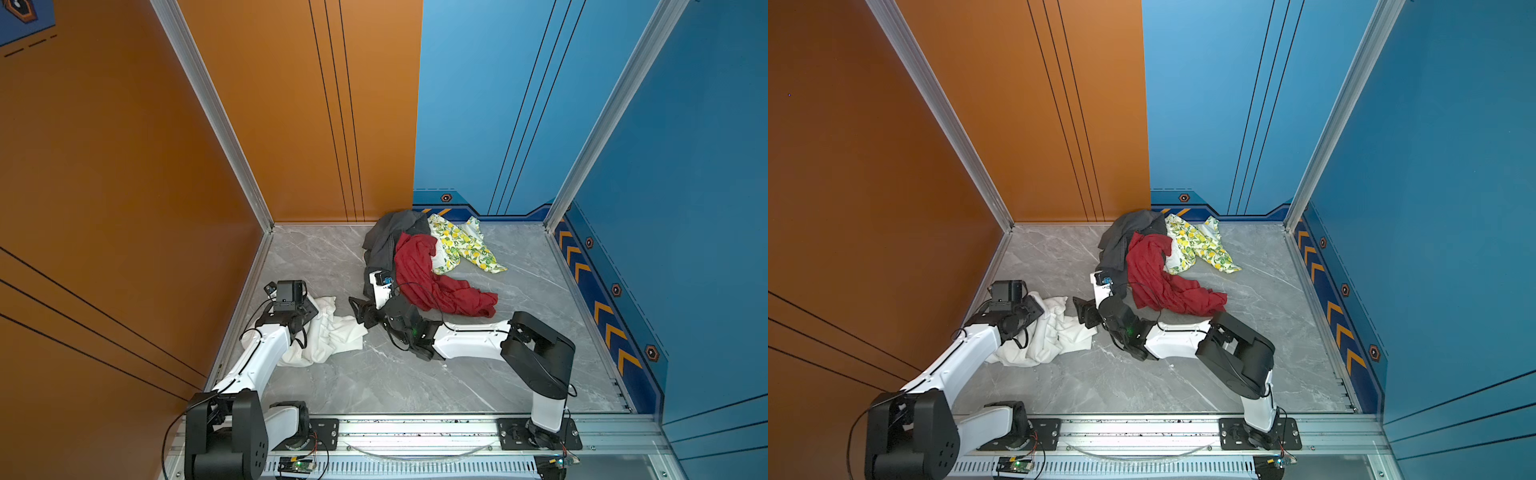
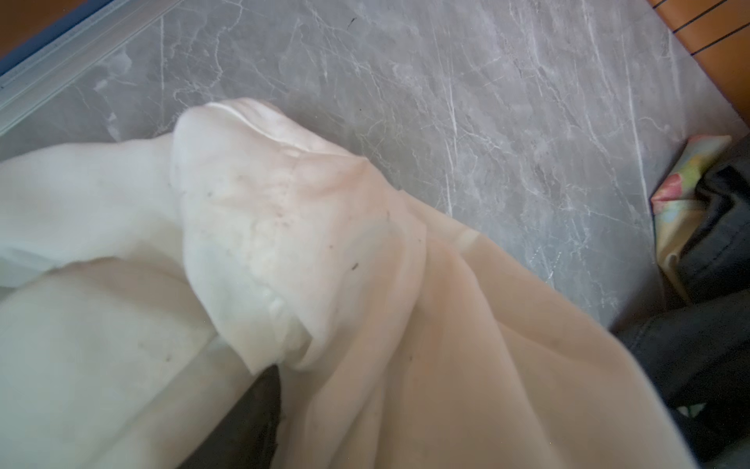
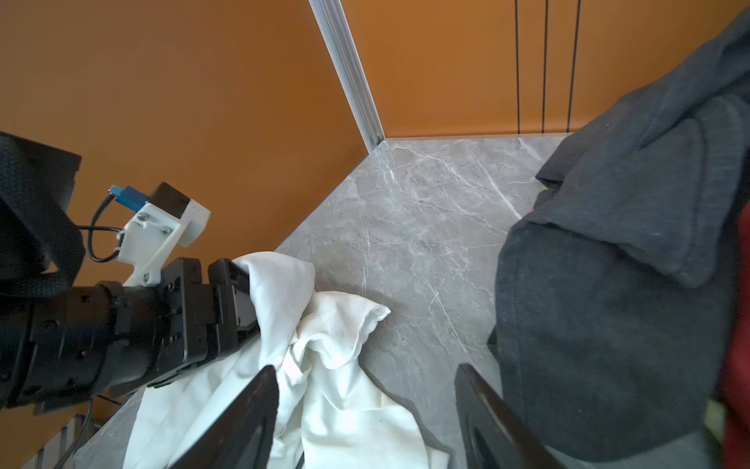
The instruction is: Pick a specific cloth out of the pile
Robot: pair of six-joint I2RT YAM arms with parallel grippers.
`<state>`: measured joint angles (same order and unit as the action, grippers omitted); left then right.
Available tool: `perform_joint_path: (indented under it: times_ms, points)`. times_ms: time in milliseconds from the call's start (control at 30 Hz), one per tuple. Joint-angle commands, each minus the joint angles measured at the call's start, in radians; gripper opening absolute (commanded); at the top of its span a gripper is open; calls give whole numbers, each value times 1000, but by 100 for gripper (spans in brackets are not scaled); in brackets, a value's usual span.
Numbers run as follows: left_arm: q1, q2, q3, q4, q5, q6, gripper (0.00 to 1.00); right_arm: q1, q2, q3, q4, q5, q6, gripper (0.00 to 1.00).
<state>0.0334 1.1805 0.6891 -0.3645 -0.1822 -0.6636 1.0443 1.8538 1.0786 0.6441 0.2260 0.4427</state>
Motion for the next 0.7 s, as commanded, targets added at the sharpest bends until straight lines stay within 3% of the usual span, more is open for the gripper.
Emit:
perform_joint_path:
  times_ms: [0,67,233,400,500,667]
  points:
    - [-20,-13,63,-129,-26,102,88,-26,-86,-32,-101,28,-34,73]
    - [-34,-35,84,-161,-35,130,99,-34,-123,-49,-132,31,-46,77]
    - [-57,-134,122,-247,-33,218,98,-62,-226,-98,-180,36,-68,84]
    - [-118,-231,133,-273,33,268,99,-126,-339,-160,-209,30,-55,84]
    - [-244,-229,146,-295,14,278,96,-177,-399,-185,-239,8,-31,84]
    - [-519,-129,139,-279,-41,194,90,-258,-474,-221,-294,-35,7,83]
